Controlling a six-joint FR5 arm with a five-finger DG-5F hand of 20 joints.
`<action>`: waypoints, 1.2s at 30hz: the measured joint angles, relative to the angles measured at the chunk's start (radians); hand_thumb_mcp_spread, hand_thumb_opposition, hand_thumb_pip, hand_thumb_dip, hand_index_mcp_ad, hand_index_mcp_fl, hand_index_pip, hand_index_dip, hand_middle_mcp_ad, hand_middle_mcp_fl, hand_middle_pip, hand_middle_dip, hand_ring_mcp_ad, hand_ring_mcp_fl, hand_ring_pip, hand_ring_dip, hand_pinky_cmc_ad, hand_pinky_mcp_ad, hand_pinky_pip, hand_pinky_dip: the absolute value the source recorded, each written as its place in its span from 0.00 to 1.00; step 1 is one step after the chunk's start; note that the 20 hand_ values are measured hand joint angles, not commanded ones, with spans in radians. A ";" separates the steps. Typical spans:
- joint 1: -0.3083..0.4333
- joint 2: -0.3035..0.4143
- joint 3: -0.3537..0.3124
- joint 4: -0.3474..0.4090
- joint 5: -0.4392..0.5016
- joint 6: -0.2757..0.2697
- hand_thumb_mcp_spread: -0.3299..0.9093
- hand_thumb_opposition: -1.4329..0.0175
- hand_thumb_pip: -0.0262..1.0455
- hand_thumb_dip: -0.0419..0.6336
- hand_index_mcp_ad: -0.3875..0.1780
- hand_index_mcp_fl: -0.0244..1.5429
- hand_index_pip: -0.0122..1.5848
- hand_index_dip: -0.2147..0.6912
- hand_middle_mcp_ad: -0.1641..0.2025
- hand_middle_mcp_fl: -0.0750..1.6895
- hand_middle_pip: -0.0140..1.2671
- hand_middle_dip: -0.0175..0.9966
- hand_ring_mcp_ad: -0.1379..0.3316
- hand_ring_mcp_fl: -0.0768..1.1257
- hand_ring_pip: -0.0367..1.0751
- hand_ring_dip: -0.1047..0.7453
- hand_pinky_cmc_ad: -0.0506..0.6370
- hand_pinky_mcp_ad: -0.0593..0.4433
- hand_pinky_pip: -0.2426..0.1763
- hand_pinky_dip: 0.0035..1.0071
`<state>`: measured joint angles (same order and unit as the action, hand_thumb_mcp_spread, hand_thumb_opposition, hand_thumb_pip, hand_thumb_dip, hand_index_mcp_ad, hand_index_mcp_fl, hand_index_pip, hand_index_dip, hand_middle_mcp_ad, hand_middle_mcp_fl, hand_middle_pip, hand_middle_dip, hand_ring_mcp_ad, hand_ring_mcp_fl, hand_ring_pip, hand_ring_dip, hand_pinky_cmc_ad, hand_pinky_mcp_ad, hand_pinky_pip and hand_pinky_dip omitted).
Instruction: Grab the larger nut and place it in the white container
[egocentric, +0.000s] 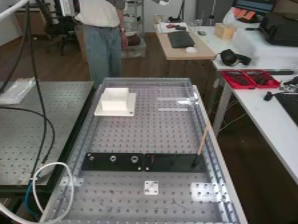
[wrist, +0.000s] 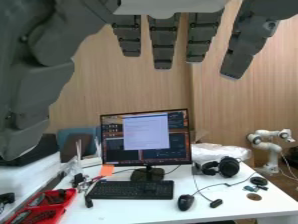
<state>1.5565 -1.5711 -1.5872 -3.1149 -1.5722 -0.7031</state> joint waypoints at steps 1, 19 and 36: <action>-0.001 0.001 -0.002 0.000 0.000 0.000 0.41 0.49 0.45 0.13 0.60 0.03 0.06 0.28 0.68 0.06 0.12 0.20 0.63 0.07 0.12 0.20 0.59 0.74 0.39 0.39; -0.005 0.023 -0.121 0.081 0.040 0.007 0.41 0.48 0.46 0.13 0.60 0.03 0.06 0.28 0.69 0.06 0.12 0.20 0.62 0.07 0.12 0.20 0.59 0.74 0.39 0.39; -0.022 0.049 -0.413 0.310 0.155 0.027 0.43 0.46 0.61 0.23 0.59 0.05 0.12 0.19 0.70 0.11 0.12 0.20 0.64 0.07 0.11 0.22 0.58 0.74 0.39 0.43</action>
<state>1.5349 -1.5221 -1.9999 -2.8047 -1.4172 -0.6759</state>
